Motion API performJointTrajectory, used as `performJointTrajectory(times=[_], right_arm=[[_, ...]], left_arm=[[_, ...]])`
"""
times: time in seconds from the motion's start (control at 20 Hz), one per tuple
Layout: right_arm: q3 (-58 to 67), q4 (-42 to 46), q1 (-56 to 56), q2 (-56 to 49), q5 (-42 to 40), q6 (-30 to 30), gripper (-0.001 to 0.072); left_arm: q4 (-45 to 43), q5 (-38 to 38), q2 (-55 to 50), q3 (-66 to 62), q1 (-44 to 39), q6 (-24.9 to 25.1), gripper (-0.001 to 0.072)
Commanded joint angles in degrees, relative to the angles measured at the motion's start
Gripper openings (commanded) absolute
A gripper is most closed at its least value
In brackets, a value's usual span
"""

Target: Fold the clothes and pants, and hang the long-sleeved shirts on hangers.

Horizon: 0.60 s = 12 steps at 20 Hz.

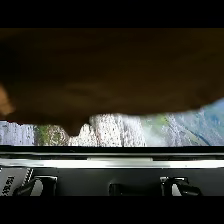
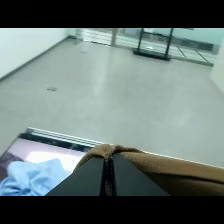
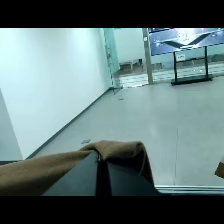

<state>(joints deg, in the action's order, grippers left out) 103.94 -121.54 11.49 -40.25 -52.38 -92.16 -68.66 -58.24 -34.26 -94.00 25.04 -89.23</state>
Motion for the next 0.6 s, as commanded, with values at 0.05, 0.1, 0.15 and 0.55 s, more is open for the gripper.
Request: performJointTrajectory(times=[0.05,0.1,0.15,0.55], right_arm=[[0.3,2.7,0.0,-2.4,-4.5,4.8,0.003],[0.3,2.0,0.0,-5.0,-8.0,5.6,0.003],[0.3,1.5,0.0,-8.4,-12.3,6.3,0.003],[-3.7,-1.0,0.0,-47.5,-26.6,5.7,0.003]], left_arm=[[-0.1,0.7,-1.3,2.6,0.0,-1.6,0.0016],[2.6,0.7,-3.0,4.3,0.0,0.6,0.0017],[6.1,0.6,-5.4,6.4,0.0,3.5,0.0016],[10.8,6.8,-39.7,16.5,-13.2,15.8,0.0017]])
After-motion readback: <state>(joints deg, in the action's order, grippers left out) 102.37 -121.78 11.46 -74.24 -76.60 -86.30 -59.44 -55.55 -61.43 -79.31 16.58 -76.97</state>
